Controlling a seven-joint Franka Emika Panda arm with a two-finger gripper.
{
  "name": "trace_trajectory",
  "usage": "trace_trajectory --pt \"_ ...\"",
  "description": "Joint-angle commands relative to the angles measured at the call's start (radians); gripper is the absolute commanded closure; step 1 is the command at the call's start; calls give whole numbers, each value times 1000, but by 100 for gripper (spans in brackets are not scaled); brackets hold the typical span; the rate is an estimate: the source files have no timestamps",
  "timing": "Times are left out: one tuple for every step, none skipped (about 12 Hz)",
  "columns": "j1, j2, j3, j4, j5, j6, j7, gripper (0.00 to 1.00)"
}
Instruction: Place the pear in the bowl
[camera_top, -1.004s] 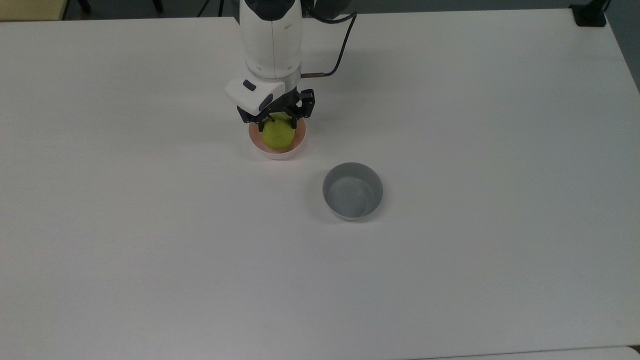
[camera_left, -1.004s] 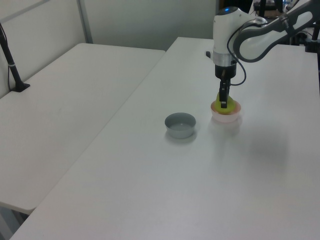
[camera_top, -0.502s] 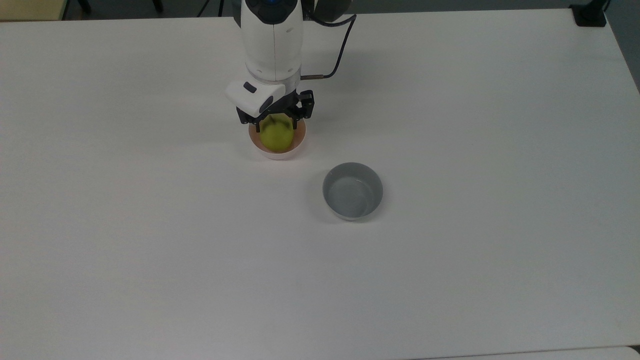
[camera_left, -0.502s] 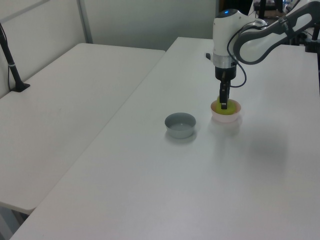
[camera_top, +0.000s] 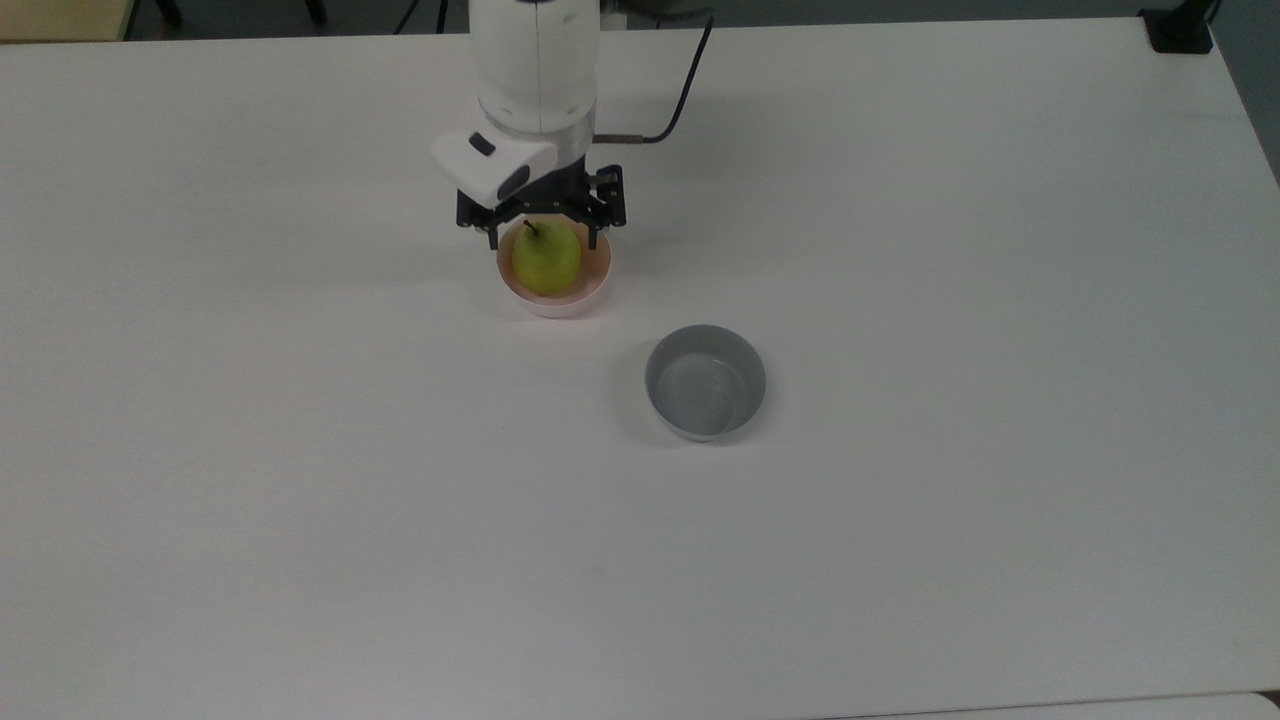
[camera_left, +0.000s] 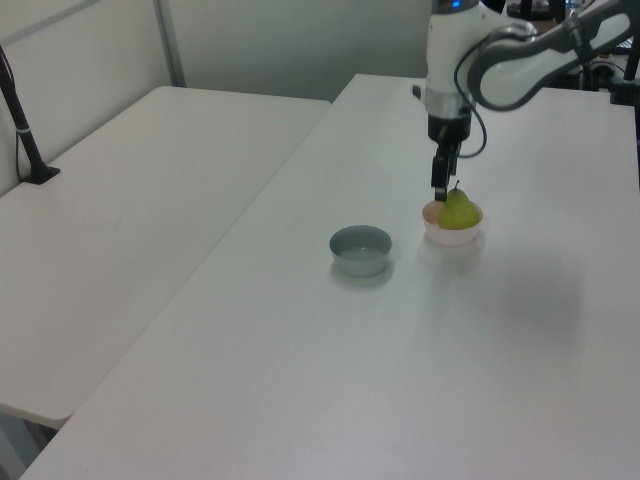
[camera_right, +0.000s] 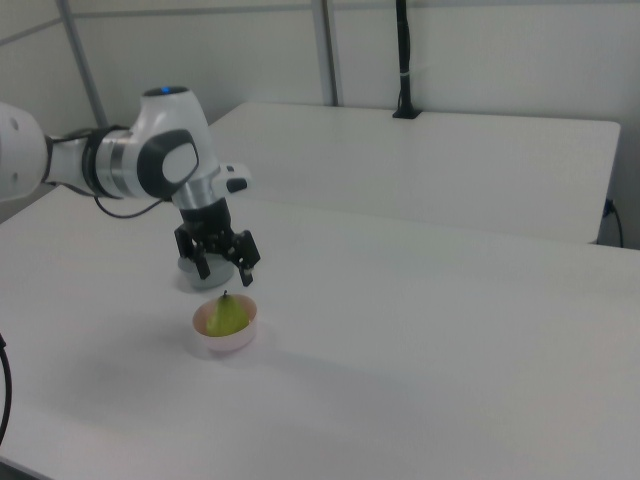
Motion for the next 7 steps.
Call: trace_trajectory --pt "-28 -71 -8 122 -18 -186 31 0" --pt "-37 -86 -13 156 -15 -223 31 0" --pt "-40 -96 -22 195 -13 -275 31 0" --pt "-42 -114 -33 236 -9 -338 29 0" --pt "-45 -137 -48 256 -4 -383 23 0" --pt "-51 -158 -63 264 19 -392 23 0" --pt "-53 -180 -83 264 58 -394 8 0"
